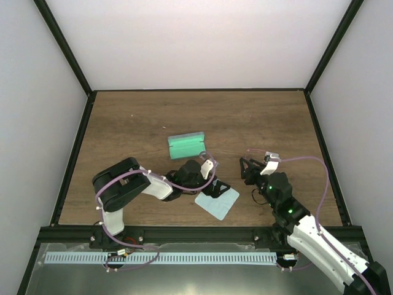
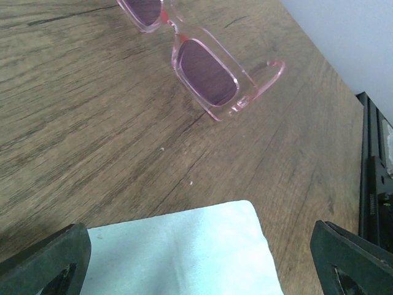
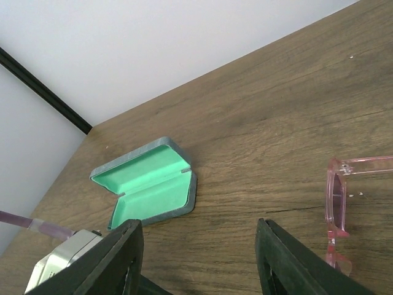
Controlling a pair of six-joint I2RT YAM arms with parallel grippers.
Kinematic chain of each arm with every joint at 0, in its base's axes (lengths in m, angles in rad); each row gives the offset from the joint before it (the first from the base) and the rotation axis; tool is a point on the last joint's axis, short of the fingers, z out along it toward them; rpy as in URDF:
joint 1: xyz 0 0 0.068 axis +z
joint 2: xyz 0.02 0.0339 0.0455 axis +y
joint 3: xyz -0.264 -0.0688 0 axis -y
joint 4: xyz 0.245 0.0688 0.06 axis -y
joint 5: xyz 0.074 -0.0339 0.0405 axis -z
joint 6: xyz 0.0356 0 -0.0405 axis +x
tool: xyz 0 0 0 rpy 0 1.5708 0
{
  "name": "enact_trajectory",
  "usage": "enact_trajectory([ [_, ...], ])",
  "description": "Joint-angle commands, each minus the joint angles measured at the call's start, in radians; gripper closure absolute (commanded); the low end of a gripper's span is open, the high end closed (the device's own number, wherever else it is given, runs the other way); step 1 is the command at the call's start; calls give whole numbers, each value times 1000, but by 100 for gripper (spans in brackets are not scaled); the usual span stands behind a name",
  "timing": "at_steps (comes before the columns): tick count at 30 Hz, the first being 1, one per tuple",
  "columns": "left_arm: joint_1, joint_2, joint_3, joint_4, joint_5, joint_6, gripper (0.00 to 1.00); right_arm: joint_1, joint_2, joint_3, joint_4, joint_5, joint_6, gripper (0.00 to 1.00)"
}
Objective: Organize the sunglasses
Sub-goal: Adjust the glasses cleaning cloth at the center of the board.
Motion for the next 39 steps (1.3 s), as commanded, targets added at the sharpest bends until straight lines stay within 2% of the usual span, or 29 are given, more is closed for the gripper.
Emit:
enact_trajectory([
  [1,-2,-3,2,-24,-42,25,0,-3,-5,-8,-5,18,6,48],
  [12,11,61,39,-70,-101,-5,0,-3,3,-9,-5,16,2,46],
  [25,68,13,-12,-190,-386,-142,0,-3,22,-14,6,0,-5,44],
  [33,68,-108,-140,-177,-552,-246,0,-3,115,-17,74,-61,-33,37],
  [39,68,-121,-139,-171,-524,-232,0,-3,210,-8,131,-93,-38,36],
])
